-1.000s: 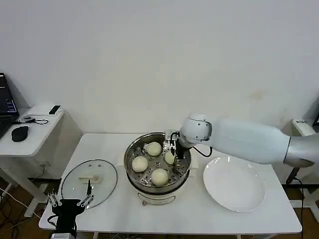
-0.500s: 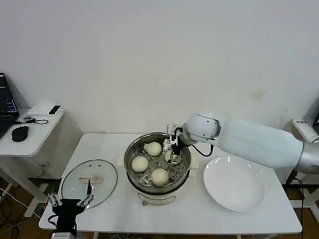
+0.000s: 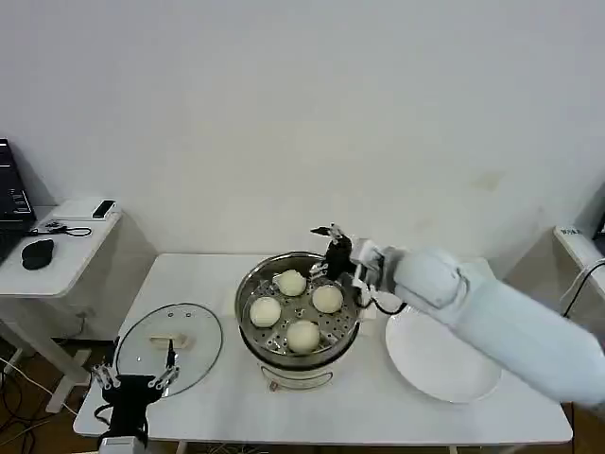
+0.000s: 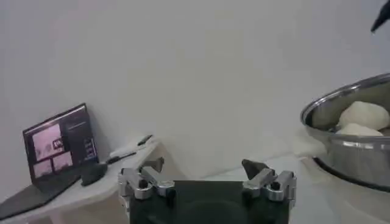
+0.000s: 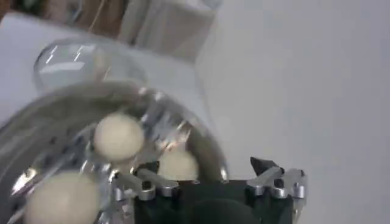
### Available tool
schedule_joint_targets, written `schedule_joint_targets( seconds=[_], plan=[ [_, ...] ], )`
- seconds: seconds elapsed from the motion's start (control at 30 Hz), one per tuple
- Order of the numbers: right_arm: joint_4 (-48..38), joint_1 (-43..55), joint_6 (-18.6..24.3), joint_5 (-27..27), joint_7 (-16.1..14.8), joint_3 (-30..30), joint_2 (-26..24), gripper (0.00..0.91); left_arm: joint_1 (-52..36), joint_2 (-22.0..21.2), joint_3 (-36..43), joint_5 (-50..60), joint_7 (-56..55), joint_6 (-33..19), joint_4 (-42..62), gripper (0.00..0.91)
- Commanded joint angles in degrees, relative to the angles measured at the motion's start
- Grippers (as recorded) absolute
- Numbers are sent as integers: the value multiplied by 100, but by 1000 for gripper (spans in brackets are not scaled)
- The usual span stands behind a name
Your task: Take steamed baozi put them in steamer then cover it.
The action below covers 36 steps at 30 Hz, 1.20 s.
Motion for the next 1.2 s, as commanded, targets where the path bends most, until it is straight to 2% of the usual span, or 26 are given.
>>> schedule_joint_targets(
  seconds=[0.03,0.1,0.13,0.17,0.2,0.3,0.5,0.6,0.8,1.2],
  plan=[
    [603,-5264,2544,-1712,641,4669,983,907,-67,28,22,37,-95,-55,204,907],
    [598,-5925,2883,-1992,413,5236,1629,907,-48,76,3,191,-162,-67,258,907],
    [600,-6011,2982,-2015,383,5236,1629,907,-53,103,-22,406,-182,-104,300,907],
    [626,-6356,3133,-2034,300,5814,2308,907,-59,122,-47,562,-185,-136,358,907],
    [652,-6498,3211,-2006,273,6174,2569,907,-71,169,-93,1110,-183,-227,466,907],
    [855,-6901,3240,-1862,211,6667,3065,907,31,356,-137,2257,-385,-146,776,907],
    [1178,-7229,3104,-1756,306,7020,2984,907,573,759,-423,4682,-639,-566,1455,907],
    [1269,-7259,3059,-1634,403,7210,3119,907,580,886,-553,5332,-871,-890,1918,907],
    [1287,-7328,3075,-1690,439,7290,3264,907,241,1093,-572,5871,-1094,-1168,2434,907],
    [1354,-7485,3129,-1906,422,7225,3395,907,-888,1543,-164,6106,-832,-1121,3110,907]
  ],
)
